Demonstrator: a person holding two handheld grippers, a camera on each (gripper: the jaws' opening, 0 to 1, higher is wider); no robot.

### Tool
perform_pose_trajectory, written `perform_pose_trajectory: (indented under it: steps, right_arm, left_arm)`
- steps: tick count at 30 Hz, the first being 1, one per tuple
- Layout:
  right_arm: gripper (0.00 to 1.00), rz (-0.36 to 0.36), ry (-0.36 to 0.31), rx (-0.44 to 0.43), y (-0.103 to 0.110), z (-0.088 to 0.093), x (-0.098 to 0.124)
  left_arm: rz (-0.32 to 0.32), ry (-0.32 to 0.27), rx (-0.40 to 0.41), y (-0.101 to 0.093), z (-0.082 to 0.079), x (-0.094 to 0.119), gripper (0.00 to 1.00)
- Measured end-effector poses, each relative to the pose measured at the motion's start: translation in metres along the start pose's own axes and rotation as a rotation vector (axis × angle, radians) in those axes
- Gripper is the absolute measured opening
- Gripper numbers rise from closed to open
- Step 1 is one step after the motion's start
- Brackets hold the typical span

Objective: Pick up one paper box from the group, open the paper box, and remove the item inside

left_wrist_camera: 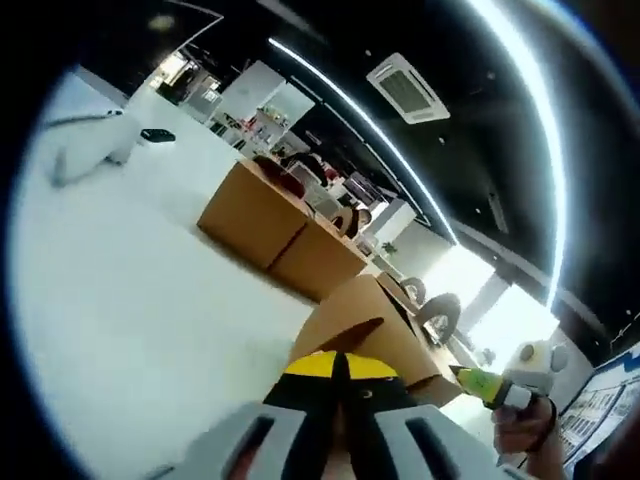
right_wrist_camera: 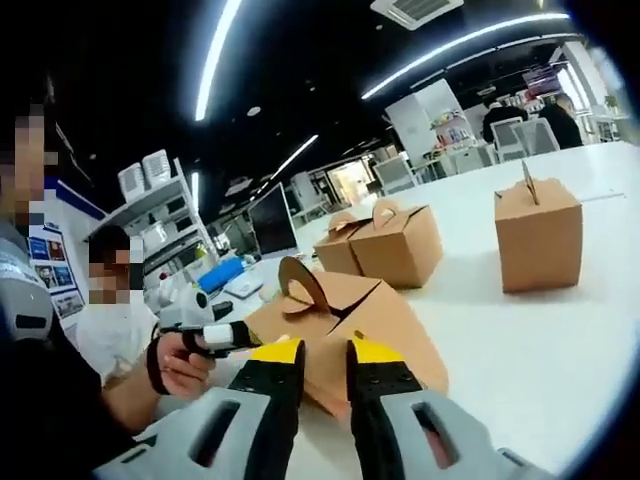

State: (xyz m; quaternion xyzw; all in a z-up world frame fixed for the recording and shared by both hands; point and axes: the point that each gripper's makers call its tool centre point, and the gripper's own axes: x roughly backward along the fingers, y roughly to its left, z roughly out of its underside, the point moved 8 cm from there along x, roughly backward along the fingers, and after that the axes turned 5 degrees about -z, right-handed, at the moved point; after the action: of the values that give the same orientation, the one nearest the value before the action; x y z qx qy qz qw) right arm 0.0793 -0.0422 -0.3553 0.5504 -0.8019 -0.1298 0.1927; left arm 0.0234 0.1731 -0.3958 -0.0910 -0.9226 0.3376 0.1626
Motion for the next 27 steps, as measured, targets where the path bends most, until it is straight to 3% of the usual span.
perform_pose_trajectory:
  steps: [2,5,8,11,14,17,21,25,27]
  right_arm:
    - [0.19,-0.011,-0.044,0.015,0.0,-0.01,0.004]
    - [0.19,-0.044,-0.099,0.034,0.004,-0.023,0.009]
    - [0.19,-0.064,-0.091,0.086,0.01,-0.031,0.007]
    - [0.19,-0.022,-0.082,0.161,0.014,-0.044,0.001]
    - [0.19,-0.024,-0.073,0.252,0.025,-0.054,-0.005]
    - [0.2,-0.012,-0.023,0.34,0.033,-0.056,-0.009]
    - [0.22,0.051,0.032,0.494,0.035,-0.055,-0.014]
    - [0.2,0.148,0.038,0.859,0.051,-0.063,-0.022]
    - [0.19,0.18,0.07,1.02,0.061,-0.064,-0.03]
  left_arm:
    - [-0.01,-0.094,-0.056,0.003,-0.017,0.015,0.05]
    - [-0.034,-0.18,-0.132,0.003,-0.045,0.032,0.06]
    - [-0.026,-0.29,-0.163,-0.007,-0.063,0.047,0.07]
    - [0.024,-0.36,-0.224,-0.026,-0.08,0.056,0.08]
    - [0.049,-0.349,-0.252,-0.036,-0.084,0.051,0.09]
    - [0.055,-0.325,-0.27,-0.039,-0.08,0.041,0.09]
    - [0.068,-0.247,-0.292,-0.041,-0.068,0.029,0.1]
    - [0.016,-0.21,-0.46,-0.042,-0.053,0.021,0.1]
    - [0.017,-0.2,-0.479,-0.044,-0.047,0.019,0.1]
